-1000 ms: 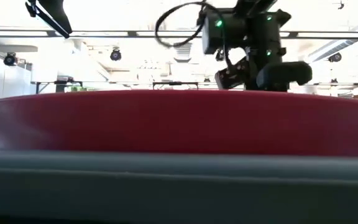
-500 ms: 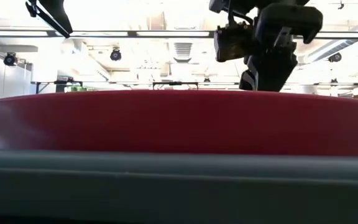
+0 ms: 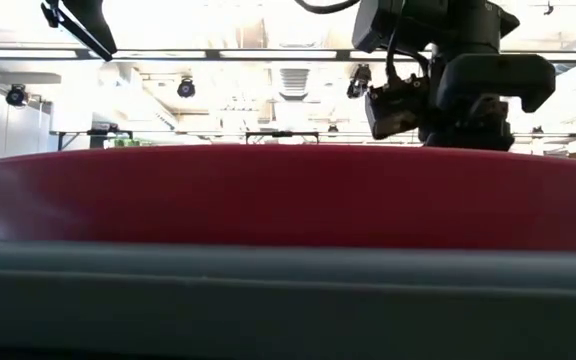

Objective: Pick and place plate/cup/fork/spoon on tray
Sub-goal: Move the blue serving tray to the center of the table

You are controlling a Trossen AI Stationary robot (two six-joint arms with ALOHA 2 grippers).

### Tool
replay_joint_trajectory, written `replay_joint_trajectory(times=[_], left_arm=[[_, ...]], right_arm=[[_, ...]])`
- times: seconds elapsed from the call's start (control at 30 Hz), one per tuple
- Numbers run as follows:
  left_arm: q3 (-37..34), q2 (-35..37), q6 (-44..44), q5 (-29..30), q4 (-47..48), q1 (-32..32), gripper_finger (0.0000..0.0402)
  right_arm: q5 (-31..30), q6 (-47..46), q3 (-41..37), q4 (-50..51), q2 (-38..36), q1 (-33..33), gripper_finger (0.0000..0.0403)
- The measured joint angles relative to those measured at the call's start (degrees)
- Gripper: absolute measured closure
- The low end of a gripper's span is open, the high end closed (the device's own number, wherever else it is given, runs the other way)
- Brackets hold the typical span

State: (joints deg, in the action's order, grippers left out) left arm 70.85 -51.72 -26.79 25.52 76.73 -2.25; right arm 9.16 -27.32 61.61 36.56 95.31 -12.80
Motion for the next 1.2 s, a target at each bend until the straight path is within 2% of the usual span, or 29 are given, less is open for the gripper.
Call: replay_joint_trajectory(times=[0.4,0.7,0.97,1.2], left_arm=[[0.00,0.00,0.02,0.00,-0.82,0.01,0.0224],[-0.02,0.00,0.02,0.00,-1.21,0.01,0.0223],[-0.02,0.00,0.02,0.00,-1.25,0.00,0.0223],[-0.02,-0.24,0.02,0.02,-1.27,0.00,0.0223]], right_arm=[[1.42,0.54,-2.99,0.90,-0.13,-0.58,0.0394],[1.78,4.88,-3.78,9.63,-1.60,-0.56,0.0394],[1.09,5.42,-3.79,13.25,-6.51,-0.54,0.0394],[-0.18,-3.17,-3.81,9.53,-11.07,-1.23,0.0394]])
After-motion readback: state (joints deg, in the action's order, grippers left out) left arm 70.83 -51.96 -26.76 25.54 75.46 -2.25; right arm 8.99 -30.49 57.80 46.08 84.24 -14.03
